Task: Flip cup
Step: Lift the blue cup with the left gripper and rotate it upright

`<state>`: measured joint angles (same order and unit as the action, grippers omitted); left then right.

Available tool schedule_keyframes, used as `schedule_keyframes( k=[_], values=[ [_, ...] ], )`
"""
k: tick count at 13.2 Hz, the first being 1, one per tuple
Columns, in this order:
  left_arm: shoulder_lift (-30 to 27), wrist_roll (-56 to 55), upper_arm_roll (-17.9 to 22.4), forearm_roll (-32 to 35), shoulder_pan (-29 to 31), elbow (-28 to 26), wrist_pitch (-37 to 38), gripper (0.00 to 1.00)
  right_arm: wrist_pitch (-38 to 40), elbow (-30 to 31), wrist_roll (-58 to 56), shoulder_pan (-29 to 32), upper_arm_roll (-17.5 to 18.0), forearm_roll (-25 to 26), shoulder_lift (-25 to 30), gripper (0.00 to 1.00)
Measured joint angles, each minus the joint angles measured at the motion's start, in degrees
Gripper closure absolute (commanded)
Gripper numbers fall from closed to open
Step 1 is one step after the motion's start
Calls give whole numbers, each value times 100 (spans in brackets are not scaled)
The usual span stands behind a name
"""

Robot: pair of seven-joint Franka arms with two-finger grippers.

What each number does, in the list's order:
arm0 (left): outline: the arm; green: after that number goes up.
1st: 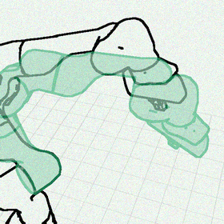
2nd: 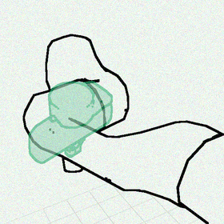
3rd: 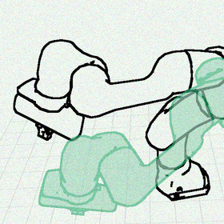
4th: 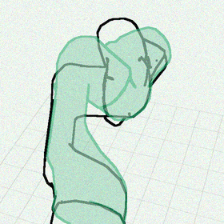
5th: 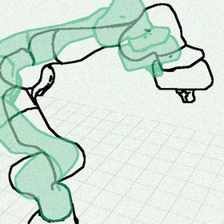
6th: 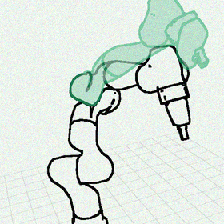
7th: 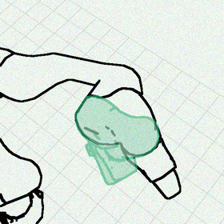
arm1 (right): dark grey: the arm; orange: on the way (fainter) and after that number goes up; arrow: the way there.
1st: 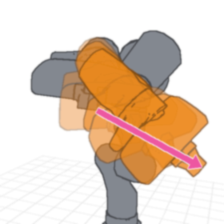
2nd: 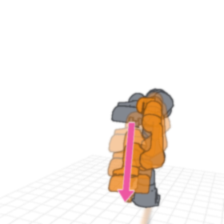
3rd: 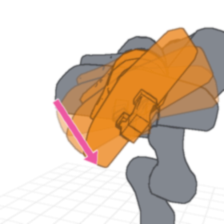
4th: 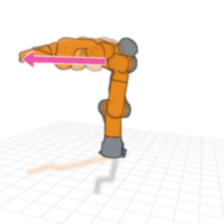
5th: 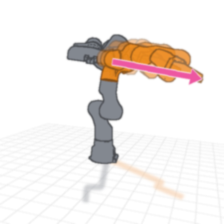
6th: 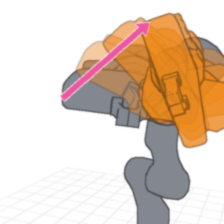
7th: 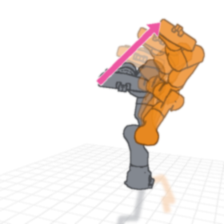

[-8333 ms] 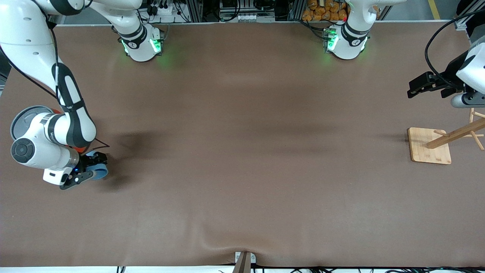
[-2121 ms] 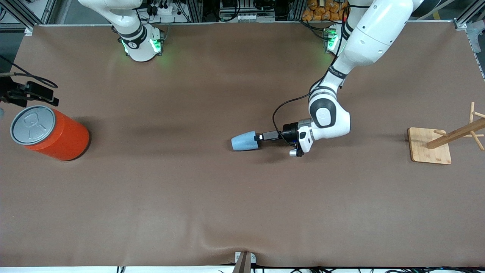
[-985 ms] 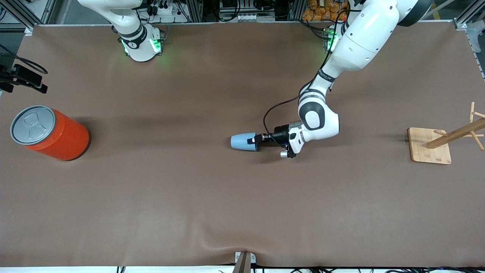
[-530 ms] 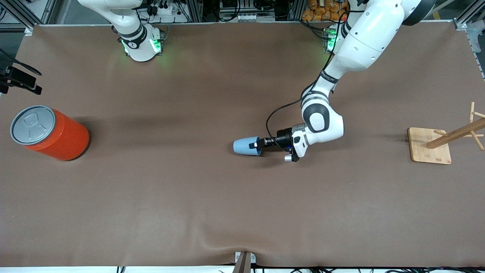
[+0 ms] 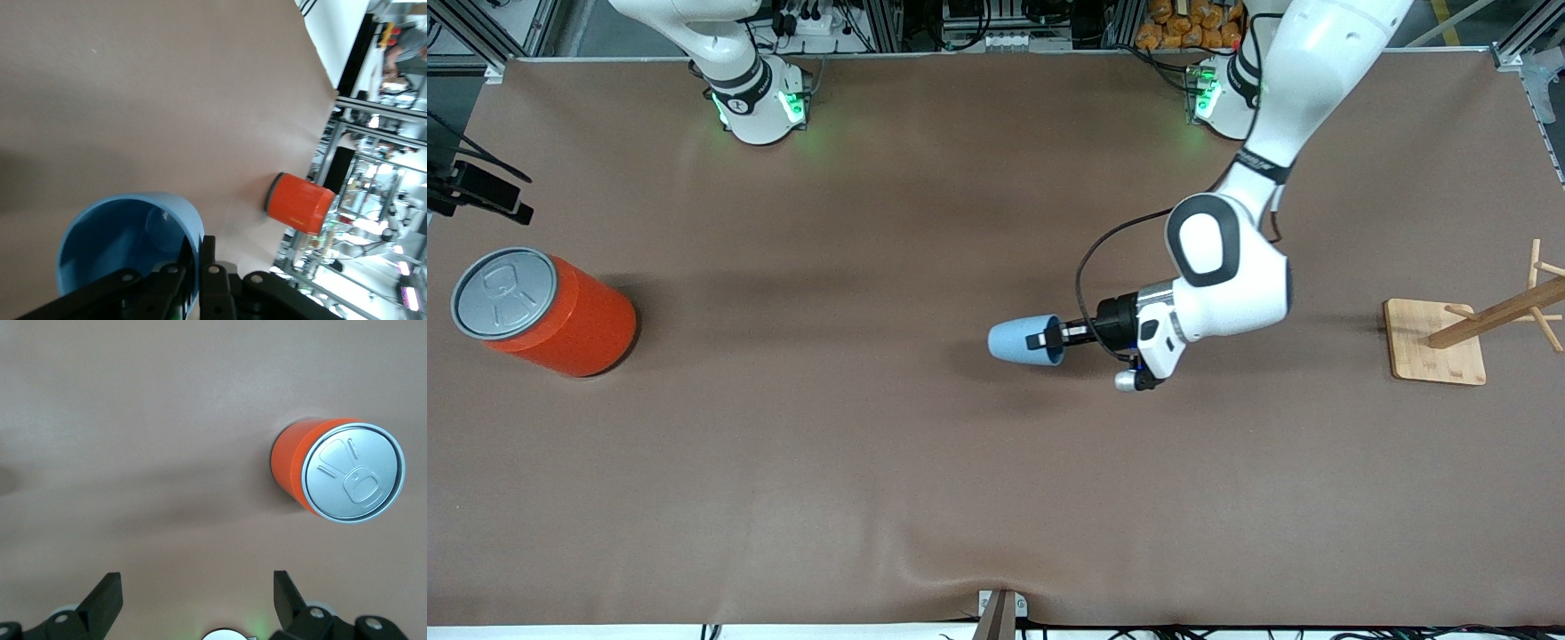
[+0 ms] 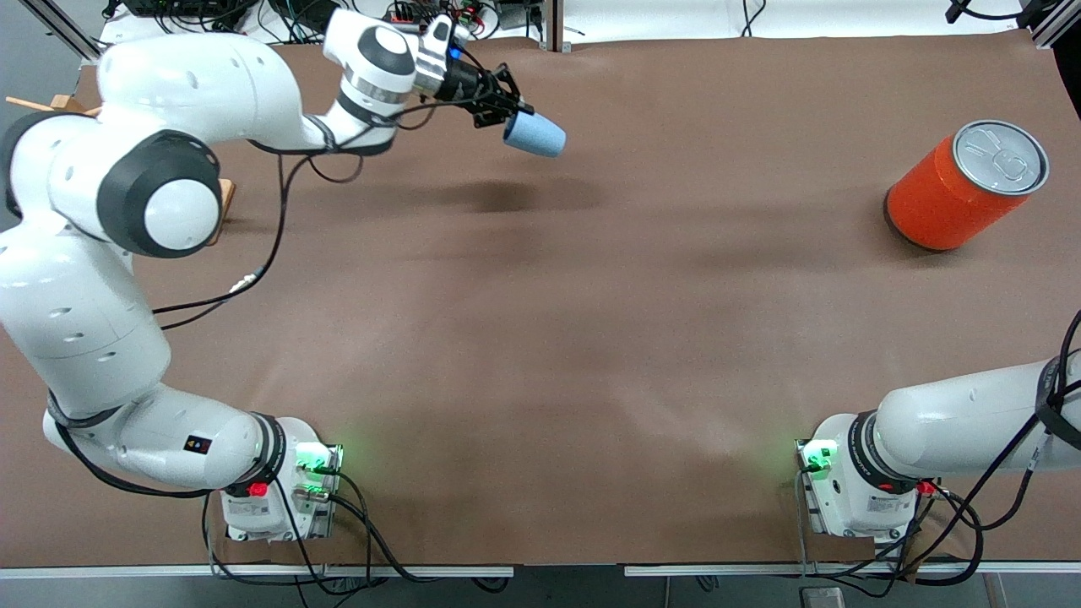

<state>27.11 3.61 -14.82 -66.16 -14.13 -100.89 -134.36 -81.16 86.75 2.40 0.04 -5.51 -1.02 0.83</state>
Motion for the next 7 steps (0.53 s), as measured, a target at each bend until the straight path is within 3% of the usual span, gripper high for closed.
schedule_keyframes(
  k=[7],
  values=[
    [-613, -800, 38, 4140, 1076, -527, 321, 100, -1, 3, 60, -34, 31, 5, 39, 0]
  ],
)
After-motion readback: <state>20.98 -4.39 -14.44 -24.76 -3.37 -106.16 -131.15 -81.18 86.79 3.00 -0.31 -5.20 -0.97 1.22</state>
